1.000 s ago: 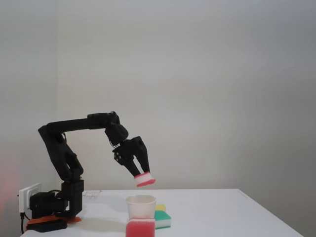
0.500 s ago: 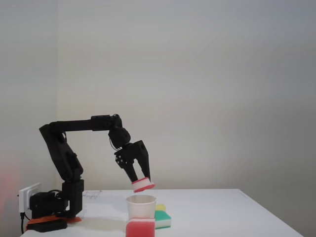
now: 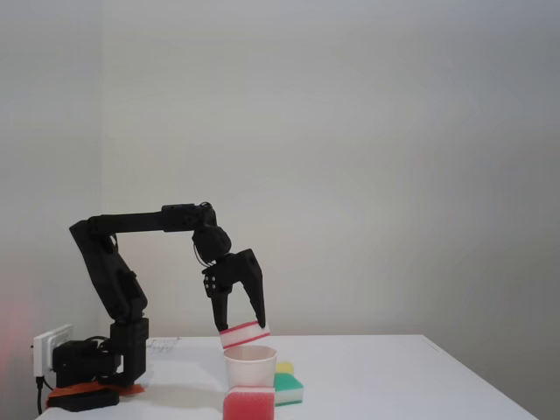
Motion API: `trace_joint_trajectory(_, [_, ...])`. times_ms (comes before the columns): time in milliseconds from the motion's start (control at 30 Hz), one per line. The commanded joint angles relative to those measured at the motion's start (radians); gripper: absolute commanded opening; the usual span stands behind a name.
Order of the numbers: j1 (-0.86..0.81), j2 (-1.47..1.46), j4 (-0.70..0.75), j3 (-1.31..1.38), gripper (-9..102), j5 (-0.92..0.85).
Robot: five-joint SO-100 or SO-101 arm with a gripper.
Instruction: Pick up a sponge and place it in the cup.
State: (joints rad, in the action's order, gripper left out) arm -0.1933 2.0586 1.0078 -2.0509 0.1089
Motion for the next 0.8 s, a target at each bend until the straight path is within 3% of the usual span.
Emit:
trace_joint_trajectory(0, [-0.006,0.015,0.012,0.032,31,0.011])
trace_joint_trajectory(533, [-0.023,-0.115,0.067,0.31,42,-0.054])
trace_joint_trajectory(600, [-0.021,-0.11,0.087,0.321,39,-0.044])
trace_joint_trajectory(767, [-0.008,0.043,0.138,0.209,15,0.006])
